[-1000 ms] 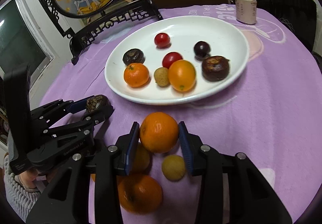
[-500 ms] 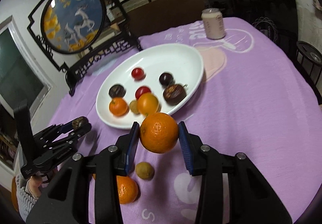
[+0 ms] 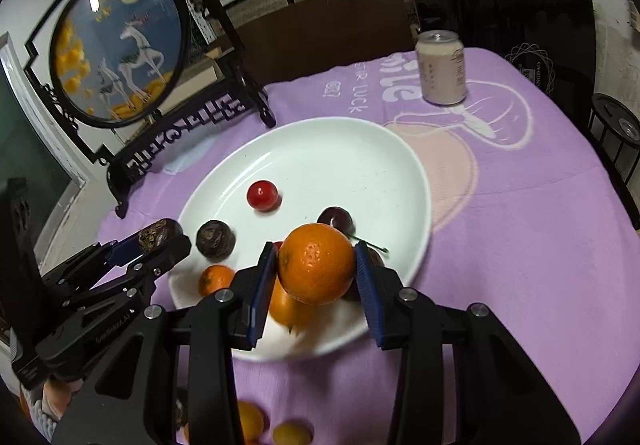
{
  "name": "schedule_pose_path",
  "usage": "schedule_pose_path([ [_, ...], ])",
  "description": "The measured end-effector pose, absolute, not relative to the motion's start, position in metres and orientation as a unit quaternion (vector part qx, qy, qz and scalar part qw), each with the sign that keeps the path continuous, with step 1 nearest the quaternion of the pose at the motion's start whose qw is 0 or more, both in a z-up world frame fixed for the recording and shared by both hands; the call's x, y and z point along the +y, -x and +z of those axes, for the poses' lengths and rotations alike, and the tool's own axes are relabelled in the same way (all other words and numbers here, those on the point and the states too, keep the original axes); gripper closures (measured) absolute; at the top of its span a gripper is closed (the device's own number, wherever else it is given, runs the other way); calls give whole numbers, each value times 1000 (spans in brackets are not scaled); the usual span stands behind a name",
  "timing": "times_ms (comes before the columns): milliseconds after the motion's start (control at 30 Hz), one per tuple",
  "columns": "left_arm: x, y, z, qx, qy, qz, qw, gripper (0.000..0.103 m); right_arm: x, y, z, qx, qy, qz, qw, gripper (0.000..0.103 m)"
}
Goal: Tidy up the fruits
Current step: 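Grasp an orange with the right tool while the left tool carries its fruit to the plate, then grasp a dark brown fruit with the left tool while the right tool grasps a mandarin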
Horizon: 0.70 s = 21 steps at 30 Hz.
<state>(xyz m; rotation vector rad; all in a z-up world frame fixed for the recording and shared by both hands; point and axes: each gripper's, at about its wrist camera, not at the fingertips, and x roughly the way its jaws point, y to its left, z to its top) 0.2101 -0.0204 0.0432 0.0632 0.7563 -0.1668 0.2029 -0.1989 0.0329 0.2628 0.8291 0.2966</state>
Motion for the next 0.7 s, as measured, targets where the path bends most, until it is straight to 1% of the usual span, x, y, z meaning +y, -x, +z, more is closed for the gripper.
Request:
schedule_pose_path([
  [67, -21, -215, 39, 373, -29, -79, 924, 59, -194, -210, 29, 403, -125, 144, 895, 60],
  [100, -21, -215, 37, 373, -29, -77, 924, 49, -194, -212, 29, 403, -128, 143, 895, 48],
  [133, -20, -214, 36, 370, -31, -74, 926, 42, -195, -212, 29, 403, -131, 139, 895, 38],
  [333, -14, -203, 44, 363, -30, -72, 929, 42, -215, -195, 40, 373, -143, 134, 907, 38],
  [400, -12, -195, 44, 362, -37, -67, 929, 41, -221, -190, 41, 373, -149, 131, 907, 38],
  [500, -3, -178, 42, 360, -37, -59, 930, 36, -227, -181, 37, 378, -156, 126, 904, 38],
  [700, 21, -145, 35, 375, -22, -53, 925, 36, -227, -153, 29, 386, -154, 131, 900, 38],
])
